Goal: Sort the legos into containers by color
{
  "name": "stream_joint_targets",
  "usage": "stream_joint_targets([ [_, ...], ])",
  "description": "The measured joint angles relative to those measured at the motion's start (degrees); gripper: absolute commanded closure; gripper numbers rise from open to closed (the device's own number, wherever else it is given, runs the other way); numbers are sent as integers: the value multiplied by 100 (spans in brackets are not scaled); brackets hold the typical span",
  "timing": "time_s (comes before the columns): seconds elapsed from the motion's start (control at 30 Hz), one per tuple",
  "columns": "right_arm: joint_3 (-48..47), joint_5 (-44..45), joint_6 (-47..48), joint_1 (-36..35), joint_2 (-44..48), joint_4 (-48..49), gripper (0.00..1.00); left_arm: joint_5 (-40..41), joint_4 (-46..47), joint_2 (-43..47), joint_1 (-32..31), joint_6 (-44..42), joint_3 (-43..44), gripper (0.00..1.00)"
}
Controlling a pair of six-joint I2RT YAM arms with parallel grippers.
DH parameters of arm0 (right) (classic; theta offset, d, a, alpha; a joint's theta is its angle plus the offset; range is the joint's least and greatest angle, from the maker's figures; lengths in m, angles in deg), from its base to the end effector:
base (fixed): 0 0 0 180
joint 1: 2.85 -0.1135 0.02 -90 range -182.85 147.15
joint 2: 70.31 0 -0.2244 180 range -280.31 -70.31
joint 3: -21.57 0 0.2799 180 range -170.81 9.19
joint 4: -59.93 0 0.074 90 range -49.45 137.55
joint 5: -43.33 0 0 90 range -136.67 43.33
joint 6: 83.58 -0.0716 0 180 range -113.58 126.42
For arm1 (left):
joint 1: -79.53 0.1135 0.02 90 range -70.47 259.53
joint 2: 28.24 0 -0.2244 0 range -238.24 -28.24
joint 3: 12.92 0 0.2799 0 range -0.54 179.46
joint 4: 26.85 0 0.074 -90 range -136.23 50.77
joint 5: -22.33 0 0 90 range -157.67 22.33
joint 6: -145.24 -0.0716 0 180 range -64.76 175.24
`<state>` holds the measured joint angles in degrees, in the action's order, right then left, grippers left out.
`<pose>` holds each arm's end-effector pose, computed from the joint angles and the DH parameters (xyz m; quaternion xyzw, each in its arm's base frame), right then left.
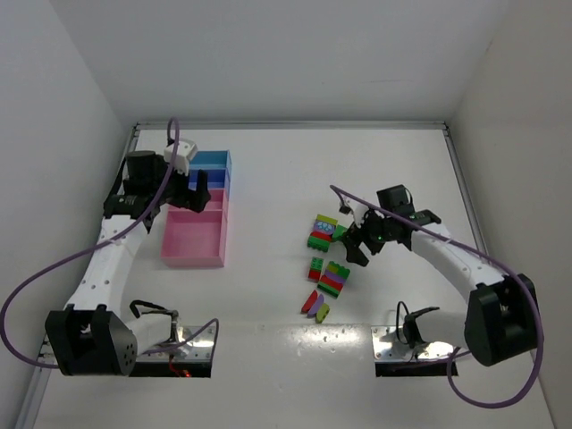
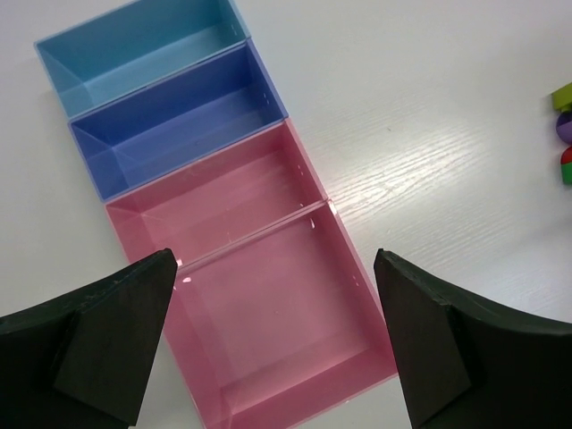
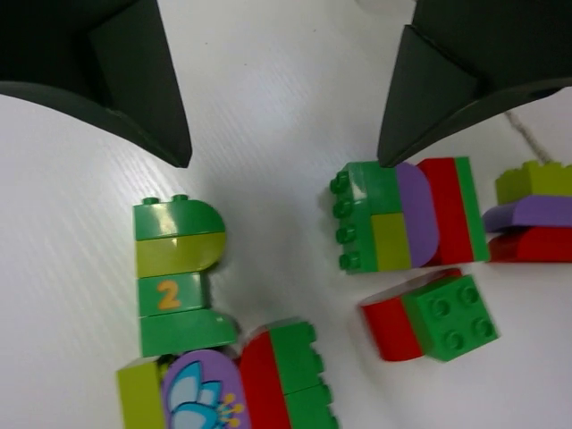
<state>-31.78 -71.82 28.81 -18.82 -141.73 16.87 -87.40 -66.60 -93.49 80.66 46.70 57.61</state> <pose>0.2624 0.1067 0.1178 -0.3618 0.8749 0.1969 0.2547 0.3217 -0.0178 0.2630 0.1360 0.8648 -0.1124 0.4701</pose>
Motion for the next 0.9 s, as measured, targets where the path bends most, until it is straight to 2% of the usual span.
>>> stream_joint_targets([
  [0.27,9,752,-52,-101,-315,839,7,24,-28,-131,-48,-52,-42,0],
  [0.6,-50,822,205,-181,-1456,1296,10,85,-2,-334,-79,-118,-46,0],
  [0.9,-153,929,306,-181,-1941,1720,10,155,59,-549,-127,-129,-46,0],
])
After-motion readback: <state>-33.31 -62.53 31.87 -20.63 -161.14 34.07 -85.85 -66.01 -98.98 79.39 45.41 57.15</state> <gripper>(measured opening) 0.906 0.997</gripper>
